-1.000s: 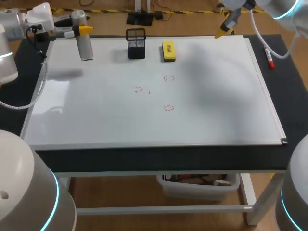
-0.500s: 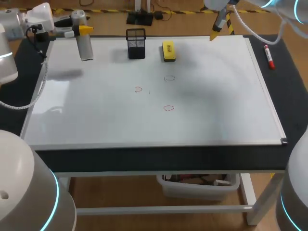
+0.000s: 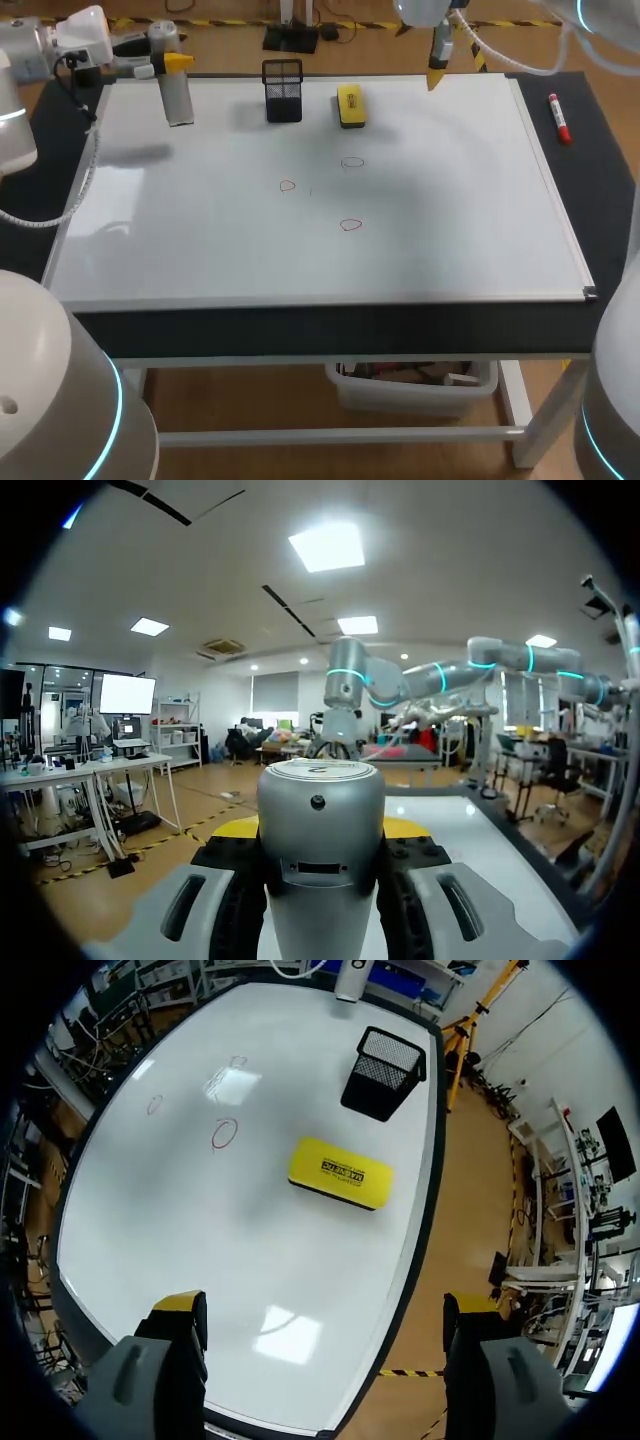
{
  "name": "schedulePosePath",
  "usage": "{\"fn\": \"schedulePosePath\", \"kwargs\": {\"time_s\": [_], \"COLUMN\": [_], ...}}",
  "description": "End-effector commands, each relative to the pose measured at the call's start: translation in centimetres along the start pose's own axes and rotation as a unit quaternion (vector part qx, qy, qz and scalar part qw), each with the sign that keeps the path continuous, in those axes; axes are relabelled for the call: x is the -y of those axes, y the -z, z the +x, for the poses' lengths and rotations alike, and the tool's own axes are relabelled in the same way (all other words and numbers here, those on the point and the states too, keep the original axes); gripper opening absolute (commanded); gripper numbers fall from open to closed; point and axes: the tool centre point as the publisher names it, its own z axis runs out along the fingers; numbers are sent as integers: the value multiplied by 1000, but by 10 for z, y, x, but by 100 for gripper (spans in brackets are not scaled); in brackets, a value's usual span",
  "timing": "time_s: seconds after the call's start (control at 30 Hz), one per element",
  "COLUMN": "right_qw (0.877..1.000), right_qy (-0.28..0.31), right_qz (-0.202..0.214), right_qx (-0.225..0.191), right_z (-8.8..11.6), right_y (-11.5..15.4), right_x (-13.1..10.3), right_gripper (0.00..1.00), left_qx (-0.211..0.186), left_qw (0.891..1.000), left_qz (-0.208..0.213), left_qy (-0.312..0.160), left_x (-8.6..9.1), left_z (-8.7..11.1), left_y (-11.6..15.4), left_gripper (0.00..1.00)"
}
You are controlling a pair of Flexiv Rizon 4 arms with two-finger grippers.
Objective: Pick up the inspection probe, press it on each red-marked spot on the whiteboard one by one, put down the probe, pick up the eraser, and wipe off all the red marks.
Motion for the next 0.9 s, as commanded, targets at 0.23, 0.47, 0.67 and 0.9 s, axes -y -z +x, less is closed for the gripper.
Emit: {"fn": "schedulePosePath", "kwargs": {"time_s": [0.23, 0.47, 0.67, 0.9], "right_qw": [999, 999, 999, 993], "right_qy": [0, 0, 26, 96], "right_qz": [23, 23, 27, 19], "right_qx": [-27, -27, -34, -60], "right_z": [0, 0, -7, -19], "right_y": [5, 5, 6, -1], "right_x": [-3, -3, -4, -13], "right_gripper": [100, 100, 100, 100], "left_qx": [2, 2, 2, 2], "left_qw": [1000, 1000, 1000, 1000], "left_qz": [0, 0, 0, 0], "left_qy": [-1, -1, -1, -1], "left_x": [1, 1, 1, 1], "left_z": [2, 2, 2, 2], "left_y": [0, 0, 0, 0], "left_gripper": [0, 0, 0, 0]}}
